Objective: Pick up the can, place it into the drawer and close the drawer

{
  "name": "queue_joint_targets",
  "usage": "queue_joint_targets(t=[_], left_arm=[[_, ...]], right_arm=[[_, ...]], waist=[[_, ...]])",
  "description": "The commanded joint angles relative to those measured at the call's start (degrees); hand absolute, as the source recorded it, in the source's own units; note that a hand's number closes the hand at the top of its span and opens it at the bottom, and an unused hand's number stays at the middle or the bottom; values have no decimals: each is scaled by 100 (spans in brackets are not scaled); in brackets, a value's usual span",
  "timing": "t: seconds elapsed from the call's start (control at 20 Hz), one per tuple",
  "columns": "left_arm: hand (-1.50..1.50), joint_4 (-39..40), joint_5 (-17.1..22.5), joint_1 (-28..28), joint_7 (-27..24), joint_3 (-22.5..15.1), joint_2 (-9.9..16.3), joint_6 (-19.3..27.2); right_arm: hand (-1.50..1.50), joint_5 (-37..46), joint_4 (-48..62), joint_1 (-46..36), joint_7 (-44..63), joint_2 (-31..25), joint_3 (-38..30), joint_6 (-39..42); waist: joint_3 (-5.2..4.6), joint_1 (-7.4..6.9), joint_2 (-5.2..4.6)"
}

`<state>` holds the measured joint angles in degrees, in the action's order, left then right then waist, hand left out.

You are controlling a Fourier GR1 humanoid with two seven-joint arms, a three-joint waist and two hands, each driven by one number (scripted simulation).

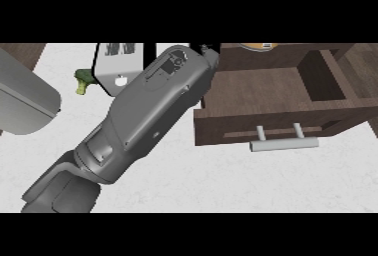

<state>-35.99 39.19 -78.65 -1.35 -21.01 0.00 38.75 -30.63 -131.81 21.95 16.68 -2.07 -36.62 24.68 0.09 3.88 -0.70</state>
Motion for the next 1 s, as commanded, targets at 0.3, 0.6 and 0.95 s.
queue_joint_targets(t=[0.3,0.6,0.95], left_arm=[[150,567,726,-127,-337,-645,0,115],[-150,683,1011,-20,-377,-1190,0,470],[-150,1101,1281,-291,-449,-1247,0,564]], right_arm=[[-150,97,114,-118,-89,133,31,38],[-150,-16,101,-343,197,-221,-13,-49],[-150,261,145,-398,148,-95,46,-88]], waist=[[2,6,-7],[2,90,-21],[3,107,-43]])
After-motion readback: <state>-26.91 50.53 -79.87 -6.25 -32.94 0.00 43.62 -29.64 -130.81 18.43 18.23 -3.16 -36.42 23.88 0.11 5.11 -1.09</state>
